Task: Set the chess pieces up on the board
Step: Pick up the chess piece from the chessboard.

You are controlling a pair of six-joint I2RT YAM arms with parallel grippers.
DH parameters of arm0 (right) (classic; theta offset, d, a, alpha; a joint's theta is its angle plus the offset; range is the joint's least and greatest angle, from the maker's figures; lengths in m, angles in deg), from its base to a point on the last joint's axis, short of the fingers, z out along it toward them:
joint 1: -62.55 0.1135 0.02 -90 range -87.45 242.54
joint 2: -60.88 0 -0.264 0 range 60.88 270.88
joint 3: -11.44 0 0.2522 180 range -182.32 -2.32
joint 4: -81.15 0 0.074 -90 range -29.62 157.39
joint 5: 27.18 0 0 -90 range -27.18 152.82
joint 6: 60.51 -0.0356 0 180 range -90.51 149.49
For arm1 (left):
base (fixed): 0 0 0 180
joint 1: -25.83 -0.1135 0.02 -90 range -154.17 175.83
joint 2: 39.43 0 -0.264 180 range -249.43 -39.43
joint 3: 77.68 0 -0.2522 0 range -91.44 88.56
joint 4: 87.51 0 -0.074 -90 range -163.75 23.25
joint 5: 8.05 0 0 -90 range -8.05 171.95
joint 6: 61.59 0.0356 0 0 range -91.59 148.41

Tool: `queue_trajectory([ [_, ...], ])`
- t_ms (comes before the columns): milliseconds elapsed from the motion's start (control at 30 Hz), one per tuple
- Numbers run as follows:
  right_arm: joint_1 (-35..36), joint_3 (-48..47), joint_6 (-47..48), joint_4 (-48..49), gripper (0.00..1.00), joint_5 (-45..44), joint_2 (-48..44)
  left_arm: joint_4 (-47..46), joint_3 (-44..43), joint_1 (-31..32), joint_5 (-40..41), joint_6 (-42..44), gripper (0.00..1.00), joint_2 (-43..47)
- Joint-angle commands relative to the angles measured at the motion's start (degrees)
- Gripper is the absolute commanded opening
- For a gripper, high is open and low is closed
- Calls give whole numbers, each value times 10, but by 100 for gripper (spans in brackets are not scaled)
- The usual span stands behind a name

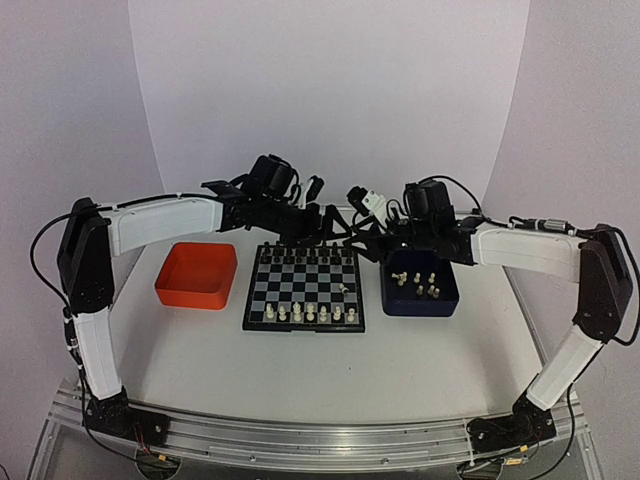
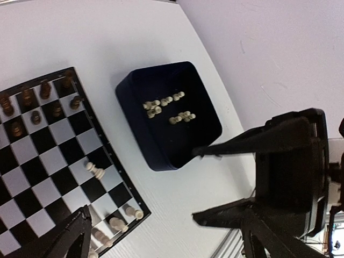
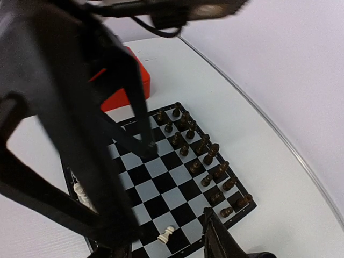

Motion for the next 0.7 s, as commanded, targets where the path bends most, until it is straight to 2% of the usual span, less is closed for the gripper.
queue_trajectory([
  [0,-14,-44,-107,-109,42,-14,29,-6,75,-10,136,-20,100,97],
  [133,-16,-68,-157,-171,42,26,69,-1,140,-37,201,-56,100,148],
  [300,-15,-102,-201,-176,43,33,134,-20,194,-51,214,-70,100,182],
  [667,-7,-158,-180,-178,41,-3,241,-11,206,-52,207,-57,100,184],
])
